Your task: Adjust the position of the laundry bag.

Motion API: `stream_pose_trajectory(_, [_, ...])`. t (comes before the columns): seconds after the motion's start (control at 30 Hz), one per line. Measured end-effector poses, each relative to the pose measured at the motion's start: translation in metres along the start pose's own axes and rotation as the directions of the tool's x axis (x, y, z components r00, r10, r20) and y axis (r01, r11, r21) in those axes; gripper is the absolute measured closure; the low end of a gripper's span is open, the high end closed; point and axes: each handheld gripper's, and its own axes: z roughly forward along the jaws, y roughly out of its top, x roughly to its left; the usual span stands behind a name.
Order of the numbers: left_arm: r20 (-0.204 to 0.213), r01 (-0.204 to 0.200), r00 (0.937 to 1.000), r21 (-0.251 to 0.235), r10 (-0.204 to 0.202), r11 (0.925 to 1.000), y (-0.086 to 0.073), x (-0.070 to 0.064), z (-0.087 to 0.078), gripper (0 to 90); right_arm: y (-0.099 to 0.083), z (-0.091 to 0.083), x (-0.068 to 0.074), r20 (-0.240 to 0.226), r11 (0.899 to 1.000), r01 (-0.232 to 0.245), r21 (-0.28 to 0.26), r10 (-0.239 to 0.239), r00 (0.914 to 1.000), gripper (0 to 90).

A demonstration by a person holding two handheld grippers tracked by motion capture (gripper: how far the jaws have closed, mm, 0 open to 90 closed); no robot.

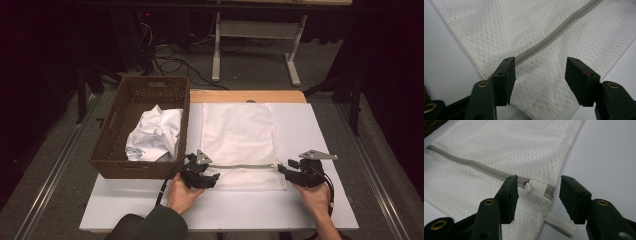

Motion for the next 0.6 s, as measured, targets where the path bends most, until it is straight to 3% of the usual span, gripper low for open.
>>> stream_pose_trajectory(0.23, [-0.029,0.002,0.9996,0.070,0.000,0.9976,-0.0005,-0.0001,0.0045,33.8,-0.0007,0.0011,-0.0040,0.021,0.999,-0.024,0.034,0.024,0.9995,49.8])
stream_pose_trajectory(0.43, [-0.043,-0.004,0.9990,0.082,0.007,0.9966,-0.0008,-0.0009,0.0037,33.4,-0.0017,0.0036,-0.0039,0.036,0.998,-0.019,0.066,0.017,0.9992,50.6])
stream_pose_trajectory(0.6, [-0.077,0.001,0.9970,0.098,0.007,0.9952,-0.0024,0.0003,0.0065,34.6,-0.0013,0.0023,-0.0041,0.061,0.998,-0.019,0.061,0.015,0.9980,52.0])
